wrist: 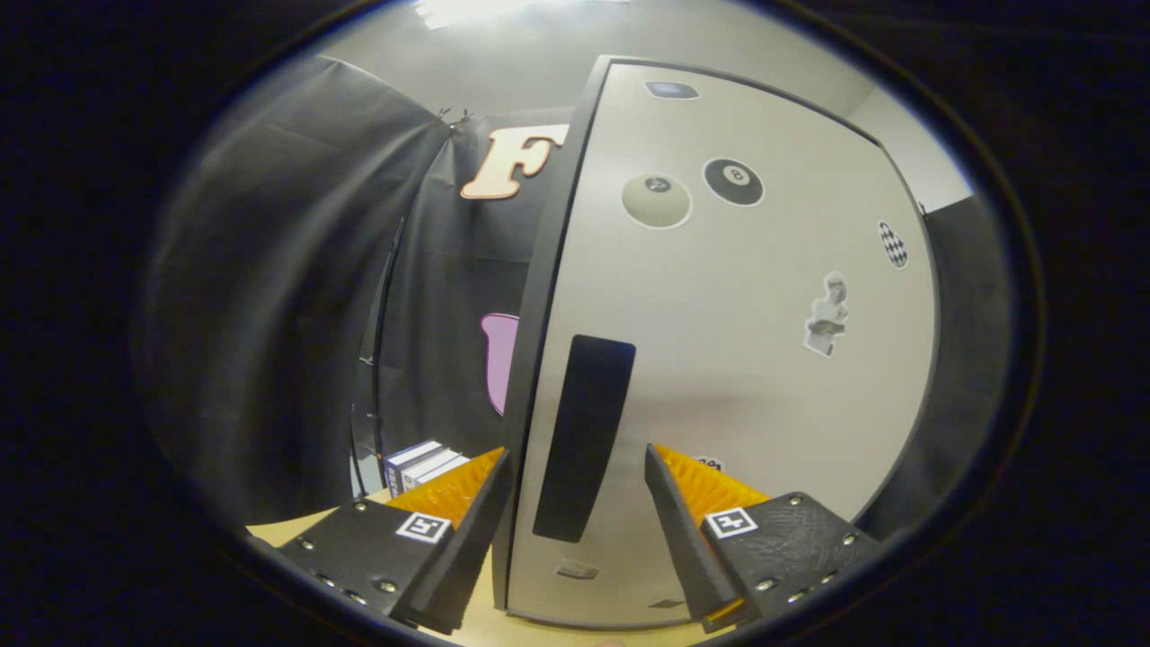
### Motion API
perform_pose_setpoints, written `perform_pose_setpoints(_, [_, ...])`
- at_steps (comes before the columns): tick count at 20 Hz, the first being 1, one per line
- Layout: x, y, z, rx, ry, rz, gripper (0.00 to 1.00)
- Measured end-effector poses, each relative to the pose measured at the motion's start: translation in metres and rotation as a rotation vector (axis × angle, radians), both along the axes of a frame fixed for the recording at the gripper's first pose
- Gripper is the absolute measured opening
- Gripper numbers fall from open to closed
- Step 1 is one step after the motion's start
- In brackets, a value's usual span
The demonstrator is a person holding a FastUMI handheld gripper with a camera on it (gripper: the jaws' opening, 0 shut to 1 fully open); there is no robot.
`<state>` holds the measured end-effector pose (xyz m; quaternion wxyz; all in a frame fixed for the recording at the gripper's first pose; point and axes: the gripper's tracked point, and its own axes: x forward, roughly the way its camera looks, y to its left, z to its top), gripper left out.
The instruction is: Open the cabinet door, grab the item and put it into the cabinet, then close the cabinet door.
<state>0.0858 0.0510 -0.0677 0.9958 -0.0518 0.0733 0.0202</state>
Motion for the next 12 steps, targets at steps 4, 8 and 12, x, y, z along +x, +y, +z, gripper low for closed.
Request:
perform_pose_setpoints(4, [0.006, 0.005, -0.003, -0.004, -0.001, 0.001, 0.88])
perform_pose_setpoints(8, [0.008, 0.003, -0.004, -0.045, -0.016, -0.03, 0.84])
perform_pose_setpoints(12, [0.012, -0.009, -0.003, -0.047, -0.023, -0.092, 0.74])
